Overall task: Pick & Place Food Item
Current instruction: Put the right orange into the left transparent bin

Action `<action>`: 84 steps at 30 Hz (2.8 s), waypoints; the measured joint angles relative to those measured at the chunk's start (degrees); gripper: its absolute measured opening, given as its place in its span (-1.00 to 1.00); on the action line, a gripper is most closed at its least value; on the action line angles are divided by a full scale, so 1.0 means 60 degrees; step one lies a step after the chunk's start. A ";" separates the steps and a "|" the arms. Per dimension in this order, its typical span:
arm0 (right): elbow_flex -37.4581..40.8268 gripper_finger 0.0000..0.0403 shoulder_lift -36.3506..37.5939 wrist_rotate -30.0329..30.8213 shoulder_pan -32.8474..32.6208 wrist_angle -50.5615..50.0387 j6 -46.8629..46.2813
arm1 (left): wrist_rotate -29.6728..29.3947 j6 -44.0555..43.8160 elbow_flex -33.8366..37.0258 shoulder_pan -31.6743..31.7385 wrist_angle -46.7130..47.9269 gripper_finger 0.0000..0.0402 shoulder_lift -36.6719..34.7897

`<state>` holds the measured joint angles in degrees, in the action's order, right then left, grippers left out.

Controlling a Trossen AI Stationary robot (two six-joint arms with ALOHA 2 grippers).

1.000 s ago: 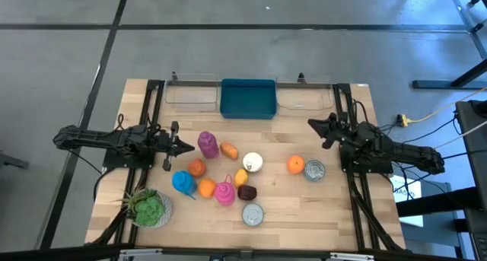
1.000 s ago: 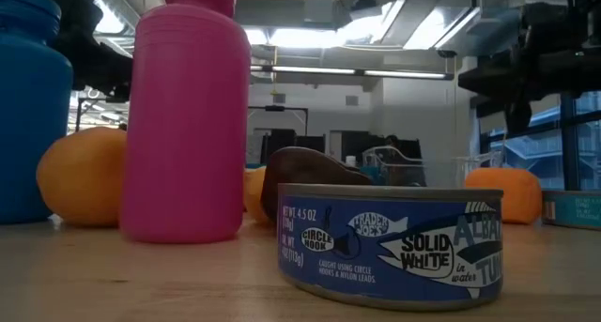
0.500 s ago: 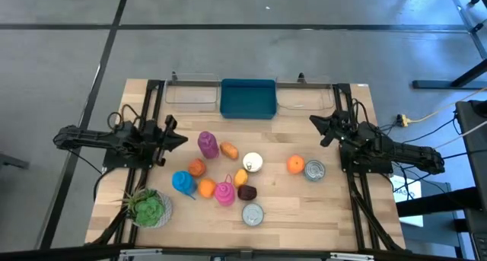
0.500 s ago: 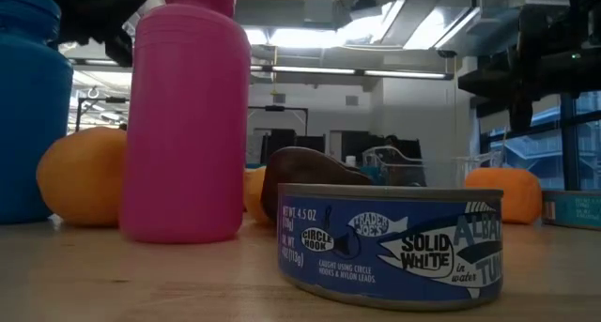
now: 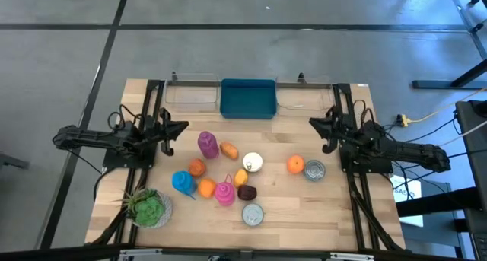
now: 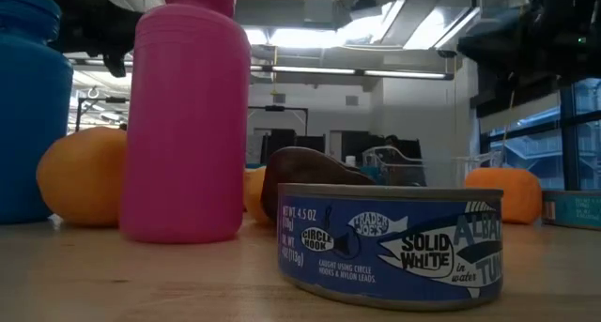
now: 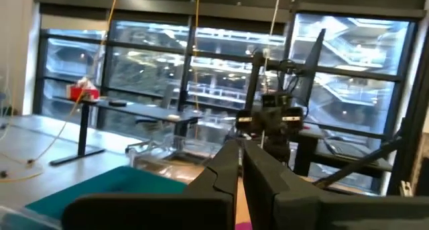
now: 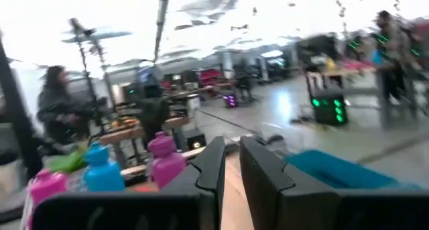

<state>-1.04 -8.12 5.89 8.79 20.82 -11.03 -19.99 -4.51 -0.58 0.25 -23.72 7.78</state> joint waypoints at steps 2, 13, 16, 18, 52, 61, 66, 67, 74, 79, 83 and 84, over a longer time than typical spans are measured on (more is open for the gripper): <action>0.0000 -0.75 -0.0444 -0.0367 -0.0002 0.0520 0.0393 | -0.0003 -0.0123 0.0000 0.0000 -0.0037 -0.89 0.0138; -0.3029 -0.16 -0.4090 -0.1738 -0.0638 -0.0480 0.1968 | -0.0419 -0.0652 0.0000 0.0000 -0.1174 -0.75 0.1348; -0.4371 0.10 -0.5035 -0.1459 -0.0734 -0.2147 0.2409 | -0.0416 -0.0640 0.0000 0.0000 -0.1693 -0.72 0.1692; -0.5118 0.24 -0.5561 -0.1313 -0.0734 -0.2980 0.2615 | -0.0415 -0.0641 0.0000 0.0000 -0.1920 -0.71 0.1886; -0.9581 0.47 -1.2689 -0.0084 -0.2939 -1.3139 0.0051 | 0.2642 -0.0041 -0.1894 -0.0098 -0.2628 -0.37 0.5664; -0.9581 0.47 -1.2924 -0.0874 -0.3131 -1.2794 -0.0377 | 0.3552 -0.0219 -0.2007 -0.0098 -0.2769 -0.37 0.6087; -0.9581 0.47 -1.2924 -0.0951 -0.3128 -1.2785 -0.0839 | 0.3605 -0.0245 -0.2007 -0.0115 -0.3035 -0.37 0.6239; -0.9577 0.47 -1.2924 -0.0951 -0.3128 -1.2771 -0.0866 | 0.3617 -0.0267 -0.2007 -0.0144 -0.3045 -0.37 0.6266; -0.9137 0.47 -1.2924 -0.0849 -0.3124 -1.2319 -0.1093 | 0.3621 -0.0292 -0.2007 -0.0518 -0.3083 -0.37 0.6403; -0.8798 0.47 -1.2924 -0.0805 -0.3124 -1.2223 -0.1347 | 0.3577 -0.0290 -0.2007 -0.0807 -0.3087 -0.38 0.6403; -0.8429 0.47 -1.2907 -0.0802 -0.3124 -1.1962 -0.1572 | 0.3551 -0.0292 -0.2007 -0.0943 -0.3090 -0.38 0.6403; -0.8349 0.47 -1.2890 -0.0797 -0.3124 -1.1865 -0.1595 | 0.3547 -0.0292 -0.2007 -0.0970 -0.3087 -0.38 0.6403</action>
<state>-51.13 -85.47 1.11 -9.96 -50.36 -20.60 1.30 -6.26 -12.62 -5.57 -42.24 46.19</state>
